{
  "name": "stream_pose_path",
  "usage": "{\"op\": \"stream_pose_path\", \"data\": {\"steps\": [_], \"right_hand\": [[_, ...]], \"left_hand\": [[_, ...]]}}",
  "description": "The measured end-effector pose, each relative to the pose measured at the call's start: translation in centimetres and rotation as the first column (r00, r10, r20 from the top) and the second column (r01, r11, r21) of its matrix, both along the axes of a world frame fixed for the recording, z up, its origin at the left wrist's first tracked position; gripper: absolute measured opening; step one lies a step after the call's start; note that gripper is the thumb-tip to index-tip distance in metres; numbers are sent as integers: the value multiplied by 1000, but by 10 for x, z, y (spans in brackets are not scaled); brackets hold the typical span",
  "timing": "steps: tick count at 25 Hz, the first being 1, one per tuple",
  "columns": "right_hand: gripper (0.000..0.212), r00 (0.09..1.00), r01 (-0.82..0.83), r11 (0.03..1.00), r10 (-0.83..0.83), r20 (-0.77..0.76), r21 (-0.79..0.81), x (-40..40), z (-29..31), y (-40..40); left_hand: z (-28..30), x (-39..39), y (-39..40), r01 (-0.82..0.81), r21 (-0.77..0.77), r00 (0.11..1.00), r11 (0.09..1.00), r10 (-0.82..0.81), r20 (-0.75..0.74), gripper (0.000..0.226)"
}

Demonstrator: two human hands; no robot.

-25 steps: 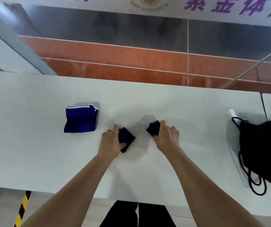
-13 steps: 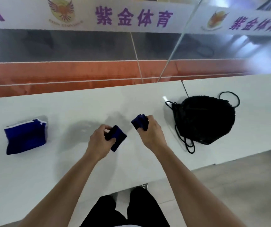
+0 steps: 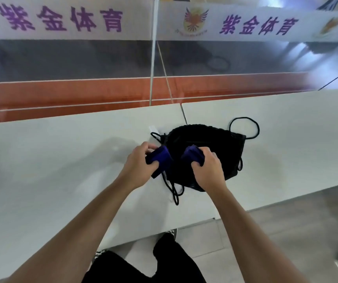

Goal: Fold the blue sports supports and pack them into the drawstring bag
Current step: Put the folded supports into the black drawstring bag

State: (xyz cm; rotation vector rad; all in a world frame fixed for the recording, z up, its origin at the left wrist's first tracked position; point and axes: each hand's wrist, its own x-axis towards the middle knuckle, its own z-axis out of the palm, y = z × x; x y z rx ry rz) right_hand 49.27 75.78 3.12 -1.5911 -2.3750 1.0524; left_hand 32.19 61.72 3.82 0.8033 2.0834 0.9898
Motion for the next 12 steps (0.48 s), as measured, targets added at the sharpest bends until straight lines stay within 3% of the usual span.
{"op": "stream_pose_path", "data": {"steps": [4, 8, 12], "right_hand": [[47, 982, -164, 986, 166, 92, -33, 24, -35, 43], [44, 968, -240, 968, 245, 56, -78, 29, -67, 62], [47, 931, -357, 929, 363, 45, -98, 40, -93, 64]], "left_hand": [[-15, 38, 55, -29, -49, 1000, 998, 28, -4, 41], [-33, 49, 102, -99, -71, 992, 993, 93, -84, 42], [-66, 63, 138, 49, -117, 986, 992, -67, -155, 40]]}}
